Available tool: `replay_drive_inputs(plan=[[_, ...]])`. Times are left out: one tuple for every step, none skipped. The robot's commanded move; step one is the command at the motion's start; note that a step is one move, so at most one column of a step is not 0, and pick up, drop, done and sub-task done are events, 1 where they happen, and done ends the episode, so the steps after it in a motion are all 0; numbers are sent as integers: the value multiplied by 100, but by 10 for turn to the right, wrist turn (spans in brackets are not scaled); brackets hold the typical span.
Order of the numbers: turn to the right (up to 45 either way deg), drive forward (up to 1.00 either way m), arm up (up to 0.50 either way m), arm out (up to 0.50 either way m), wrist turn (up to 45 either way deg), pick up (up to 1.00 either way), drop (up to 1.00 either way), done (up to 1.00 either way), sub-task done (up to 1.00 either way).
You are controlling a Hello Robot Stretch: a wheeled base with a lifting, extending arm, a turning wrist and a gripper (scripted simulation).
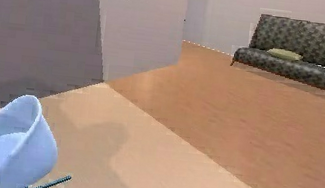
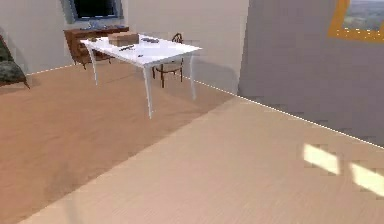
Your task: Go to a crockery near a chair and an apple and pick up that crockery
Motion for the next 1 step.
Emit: replay_drive_inputs(plan=[[-120,0,0,0,0,0,0,0,0]])
